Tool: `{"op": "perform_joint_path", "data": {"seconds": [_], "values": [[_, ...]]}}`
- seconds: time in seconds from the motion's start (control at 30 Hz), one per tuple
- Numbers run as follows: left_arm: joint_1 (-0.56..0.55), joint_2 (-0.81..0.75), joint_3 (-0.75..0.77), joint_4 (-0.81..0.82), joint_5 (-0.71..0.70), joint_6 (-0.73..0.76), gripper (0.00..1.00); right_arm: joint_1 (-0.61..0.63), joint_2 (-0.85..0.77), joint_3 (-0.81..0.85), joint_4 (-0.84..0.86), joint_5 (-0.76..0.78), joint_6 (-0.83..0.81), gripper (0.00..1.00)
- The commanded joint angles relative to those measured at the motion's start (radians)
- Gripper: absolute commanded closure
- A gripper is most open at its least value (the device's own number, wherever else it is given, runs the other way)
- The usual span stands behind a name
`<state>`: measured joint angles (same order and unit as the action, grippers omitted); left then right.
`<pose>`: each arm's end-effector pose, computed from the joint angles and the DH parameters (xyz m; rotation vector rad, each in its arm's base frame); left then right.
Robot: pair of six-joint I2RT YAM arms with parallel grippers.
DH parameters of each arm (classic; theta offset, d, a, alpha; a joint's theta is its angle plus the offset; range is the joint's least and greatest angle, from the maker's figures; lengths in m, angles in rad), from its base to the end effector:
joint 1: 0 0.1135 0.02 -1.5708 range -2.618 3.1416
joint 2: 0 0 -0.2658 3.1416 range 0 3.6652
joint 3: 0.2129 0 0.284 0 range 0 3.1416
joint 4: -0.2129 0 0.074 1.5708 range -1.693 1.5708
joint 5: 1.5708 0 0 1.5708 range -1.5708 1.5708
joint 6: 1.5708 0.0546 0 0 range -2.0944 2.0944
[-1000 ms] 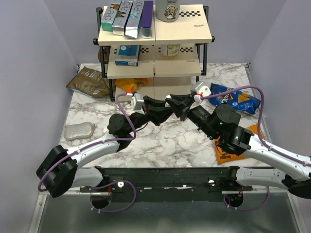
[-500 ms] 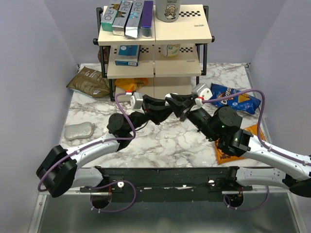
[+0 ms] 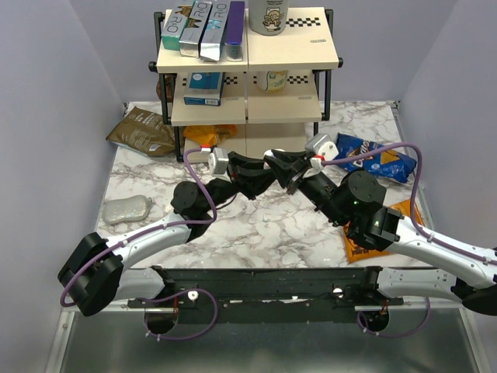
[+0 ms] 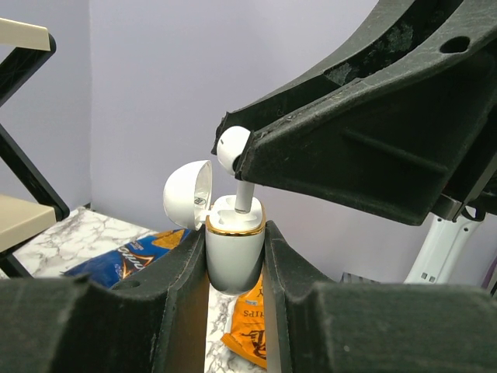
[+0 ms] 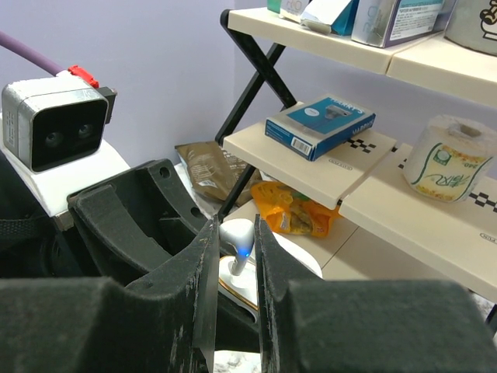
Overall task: Insert the wireless bluetooth earbuds into the charging case
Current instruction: Place the earbud in the charging case.
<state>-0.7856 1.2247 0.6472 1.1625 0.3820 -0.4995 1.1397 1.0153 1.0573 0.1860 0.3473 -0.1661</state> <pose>0.1971 -0.2259 0.3311 0.5289 0.9950 -1.3470 0.1325 0.2437 0.4393 -0.5826 1.2518 0.5848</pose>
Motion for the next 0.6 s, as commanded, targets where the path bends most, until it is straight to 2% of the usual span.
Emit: {"op": "perform_joint_path", "data": {"seconds": [0.0,0.57], "values": [[0.002,-0.019,0.029,0.026,-0.008,-0.004,1.0,0.009,0.009,-0.002,0.004,0.009,-0.003,0.99],[0.002,-0.03,0.014,0.051,0.006,0.019,1.0,0.009,0.016,0.01,-0.065,-0.01,-0.001,0.99]]}}
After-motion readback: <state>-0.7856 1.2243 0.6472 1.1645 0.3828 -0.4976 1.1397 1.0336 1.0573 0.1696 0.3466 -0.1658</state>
